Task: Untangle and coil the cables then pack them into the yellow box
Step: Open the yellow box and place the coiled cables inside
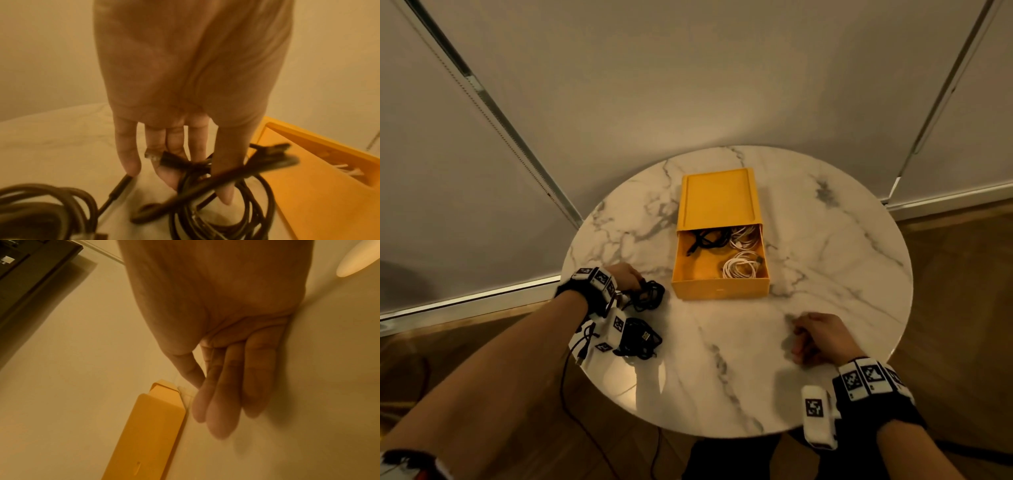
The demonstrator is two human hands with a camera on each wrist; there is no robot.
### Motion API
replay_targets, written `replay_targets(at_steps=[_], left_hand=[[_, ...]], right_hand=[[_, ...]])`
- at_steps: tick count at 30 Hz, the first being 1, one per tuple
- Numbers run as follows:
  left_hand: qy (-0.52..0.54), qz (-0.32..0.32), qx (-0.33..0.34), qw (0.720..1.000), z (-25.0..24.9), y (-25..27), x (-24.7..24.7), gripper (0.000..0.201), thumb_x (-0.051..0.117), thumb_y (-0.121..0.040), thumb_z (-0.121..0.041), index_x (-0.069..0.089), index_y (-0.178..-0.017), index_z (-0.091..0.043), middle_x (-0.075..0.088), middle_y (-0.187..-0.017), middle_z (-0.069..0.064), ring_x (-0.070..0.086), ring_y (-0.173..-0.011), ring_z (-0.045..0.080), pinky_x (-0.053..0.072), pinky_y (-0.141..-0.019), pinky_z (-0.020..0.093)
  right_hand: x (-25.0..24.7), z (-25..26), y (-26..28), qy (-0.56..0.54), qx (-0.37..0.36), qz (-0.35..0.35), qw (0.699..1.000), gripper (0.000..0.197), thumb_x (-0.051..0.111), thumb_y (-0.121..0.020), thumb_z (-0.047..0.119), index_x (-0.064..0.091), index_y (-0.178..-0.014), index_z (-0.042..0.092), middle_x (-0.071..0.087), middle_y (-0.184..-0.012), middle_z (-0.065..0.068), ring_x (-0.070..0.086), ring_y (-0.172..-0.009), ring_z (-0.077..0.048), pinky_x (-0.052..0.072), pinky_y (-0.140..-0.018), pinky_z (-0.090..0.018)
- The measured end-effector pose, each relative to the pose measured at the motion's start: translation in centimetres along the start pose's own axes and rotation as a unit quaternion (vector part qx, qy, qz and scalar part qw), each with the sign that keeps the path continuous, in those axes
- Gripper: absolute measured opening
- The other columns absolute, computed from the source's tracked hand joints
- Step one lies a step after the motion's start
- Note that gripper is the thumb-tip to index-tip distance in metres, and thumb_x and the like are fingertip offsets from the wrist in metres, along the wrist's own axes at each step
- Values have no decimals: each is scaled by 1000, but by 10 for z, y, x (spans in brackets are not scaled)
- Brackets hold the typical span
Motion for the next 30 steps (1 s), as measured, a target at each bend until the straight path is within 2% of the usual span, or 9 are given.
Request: replay_targets(at_steps=[4, 8, 10, 13, 16, 19, 23, 26, 30], left_hand=[[27, 14, -8, 1000, 8, -2, -1, 10, 59, -90, -6, 67, -93, -10, 59, -75, 6, 53, -63, 16, 48, -58, 26], [-17, 14, 32, 999, 8, -4, 2, 15, 61, -88, -13, 60, -103, -13, 59, -94, 5, 56, -82, 18, 51, -66, 28], [-75, -20, 47, 996, 5, -4, 7, 27, 64, -85, -20, 62, -108, -8, 60, -103, 8, 55, -89, 21, 48, -73, 31], [-122, -55, 74, 988, -1, -2, 17, 44, 62, -87, -28, 52, -126, -13, 58, -120, 10, 54, -108, 28, 43, -83, 31], [-116, -60, 102, 986, -2, -4, 27, 41, 62, -87, -28, 51, -124, -15, 60, -119, 11, 55, -111, 31, 44, -88, 34], [-85, -79, 88, 989, -2, -5, 31, 25, 57, -86, -21, 59, -109, -11, 62, -107, 11, 57, -100, 29, 45, -79, 33], [-15, -104, 69, 992, -3, 0, 20, 19, 57, -83, -14, 64, -100, -8, 62, -94, 10, 57, -90, 27, 46, -74, 32], [36, -117, 84, 989, -5, 14, 4, 5, 55, -82, -11, 60, -83, -10, 61, -81, 13, 59, -75, 28, 48, -64, 33], [33, -146, 137, 979, -30, 51, -4, 13, 50, -86, -9, 51, -73, -13, 56, -70, 9, 53, -60, 23, 43, -50, 28]], right_hand=[[1, 0, -1, 2, 0, -2, 1000, 21, 49, -96, 11, 55, -79, 0, 59, -47, -16, 57, -36, -27, 46, -40, -28], [1, -1, -2, 5, 0, 0, 1000, 22, 48, -97, 10, 54, -78, 0, 59, -47, -17, 57, -35, -27, 47, -39, -28], [0, -1, -2, 1, 0, -2, 1000, 22, 49, -97, 11, 54, -78, 0, 59, -47, -17, 57, -35, -26, 47, -38, -28], [1, 0, 1, -5, -4, -2, 1000, 21, 51, -96, 11, 55, -80, -1, 59, -46, -16, 56, -34, -26, 47, -38, -28], [1, -1, 1, -27, -7, -8, 1000, 21, 54, -95, 10, 54, -79, -3, 57, -45, -18, 53, -33, -26, 45, -34, -25], [1, -2, -1, -31, -9, -6, 999, 21, 54, -95, 11, 55, -79, -2, 58, -46, -18, 55, -36, -27, 47, -38, -28], [0, -1, 0, -19, -15, 3, 1000, 20, 54, -96, 11, 55, -81, -2, 60, -47, -17, 56, -35, -27, 46, -35, -26], [4, 2, 5, 16, -34, 21, 999, 20, 54, -95, 12, 57, -81, -2, 61, -51, -18, 58, -40, -28, 47, -40, -27], [22, 24, 32, 46, -163, 71, 983, 20, 57, -95, 16, 65, -83, 2, 66, -59, -19, 59, -46, -30, 46, -46, -29]])
Point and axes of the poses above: each hand's wrist, its own y-axis away from the middle knuckle, its own x-axis out of the palm, z = x × y, the point moved 1 cm from there along -y, towards the middle knuckle
